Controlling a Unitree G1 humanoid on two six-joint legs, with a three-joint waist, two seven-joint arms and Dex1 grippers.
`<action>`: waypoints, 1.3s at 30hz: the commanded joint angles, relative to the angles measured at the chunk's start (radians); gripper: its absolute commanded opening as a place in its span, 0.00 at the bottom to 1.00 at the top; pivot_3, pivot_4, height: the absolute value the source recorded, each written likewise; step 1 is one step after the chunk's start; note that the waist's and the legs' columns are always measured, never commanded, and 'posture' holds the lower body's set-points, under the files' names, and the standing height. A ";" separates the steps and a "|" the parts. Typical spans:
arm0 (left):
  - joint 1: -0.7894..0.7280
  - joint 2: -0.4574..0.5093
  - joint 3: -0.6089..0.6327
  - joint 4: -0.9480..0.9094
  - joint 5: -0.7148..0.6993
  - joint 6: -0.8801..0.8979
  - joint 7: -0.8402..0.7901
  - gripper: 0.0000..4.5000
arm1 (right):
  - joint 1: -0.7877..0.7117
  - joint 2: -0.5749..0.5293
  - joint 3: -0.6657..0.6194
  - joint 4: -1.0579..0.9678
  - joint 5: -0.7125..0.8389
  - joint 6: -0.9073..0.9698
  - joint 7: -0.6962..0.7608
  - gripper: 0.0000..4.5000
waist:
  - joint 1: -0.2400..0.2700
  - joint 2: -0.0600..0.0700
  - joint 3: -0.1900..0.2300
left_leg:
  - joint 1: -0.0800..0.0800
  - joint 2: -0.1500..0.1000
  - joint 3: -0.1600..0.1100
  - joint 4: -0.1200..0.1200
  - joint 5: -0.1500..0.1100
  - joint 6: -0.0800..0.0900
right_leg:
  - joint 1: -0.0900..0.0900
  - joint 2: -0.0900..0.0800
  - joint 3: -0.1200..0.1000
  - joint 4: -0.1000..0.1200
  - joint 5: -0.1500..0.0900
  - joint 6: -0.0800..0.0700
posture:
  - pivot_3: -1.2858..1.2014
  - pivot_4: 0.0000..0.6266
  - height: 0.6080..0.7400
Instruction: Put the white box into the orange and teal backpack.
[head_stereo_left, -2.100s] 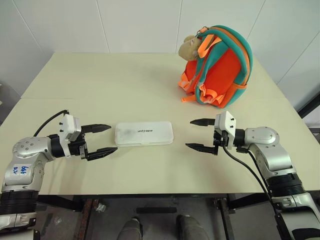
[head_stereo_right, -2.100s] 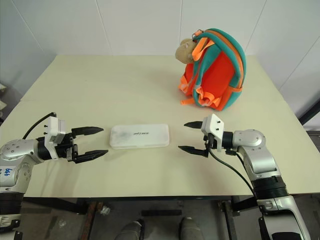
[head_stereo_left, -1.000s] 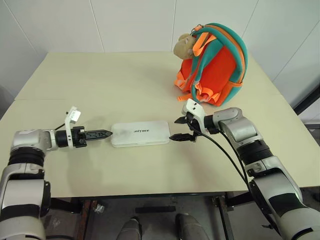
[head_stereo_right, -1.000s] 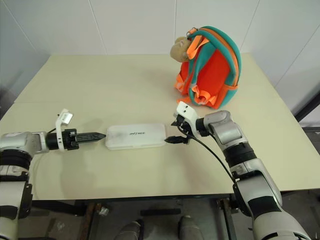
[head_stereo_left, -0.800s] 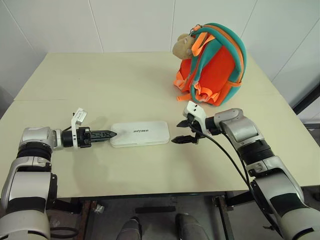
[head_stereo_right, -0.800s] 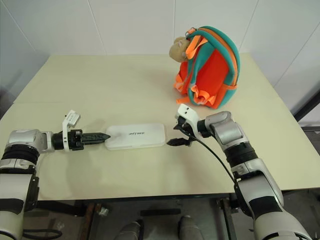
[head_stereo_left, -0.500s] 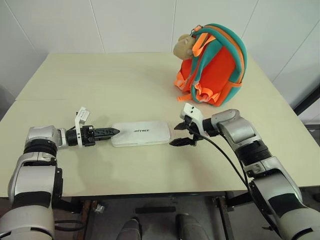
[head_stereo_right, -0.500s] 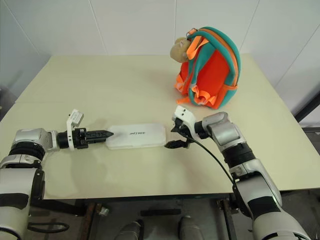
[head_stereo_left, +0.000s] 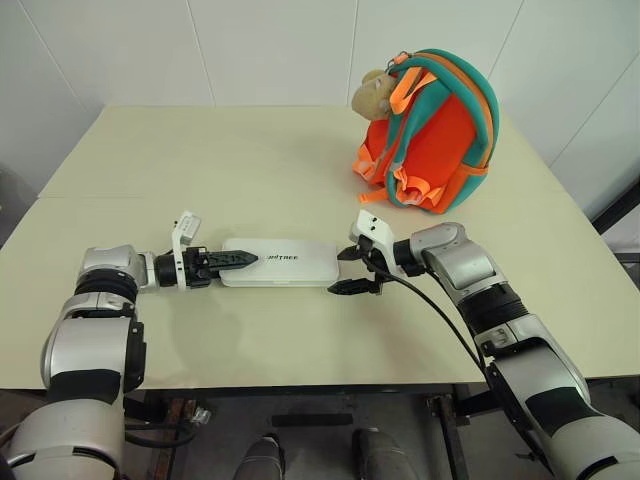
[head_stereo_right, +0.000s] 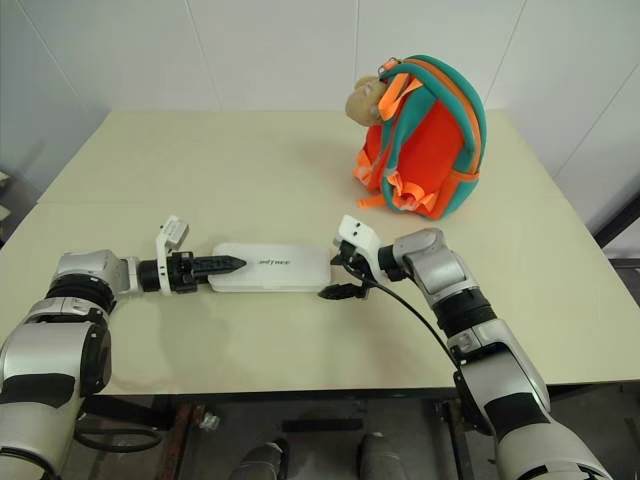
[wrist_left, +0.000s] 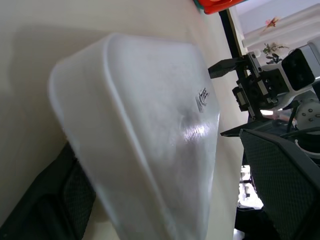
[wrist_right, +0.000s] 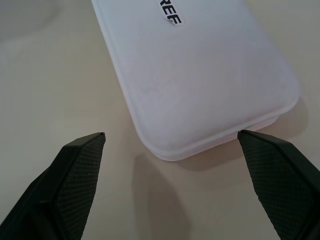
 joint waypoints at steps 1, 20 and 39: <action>0.004 -0.025 -0.026 0.029 0.044 0.014 -0.015 1.00 | 0.005 -0.024 -0.009 -0.023 -0.003 -0.031 0.014 0.99 | 0.000 0.000 0.000 | 0.000 0.000 0.000 0.000 0.000 0.000 | 0.000 0.000 0.000 0.000 0.000 0.000 | 0.52 0.24 1.00; -0.014 -0.018 0.057 0.018 0.015 -0.015 -0.100 0.52 | 0.220 -0.168 -0.040 -0.263 0.018 -0.007 0.013 1.00 | -0.002 0.000 0.000 | 0.000 0.000 -0.001 0.000 0.000 0.000 | 0.000 0.000 0.000 0.000 -0.001 0.001 | 0.52 0.24 1.00; 0.241 -0.003 0.245 -0.473 -0.158 -0.085 -0.015 0.30 | 0.315 -0.169 -0.204 -0.418 0.076 0.027 -0.205 1.00 | -0.002 0.000 0.000 | 0.000 0.001 -0.001 0.000 0.000 0.000 | -0.001 0.000 0.001 0.001 -0.001 0.000 | 0.52 0.24 1.00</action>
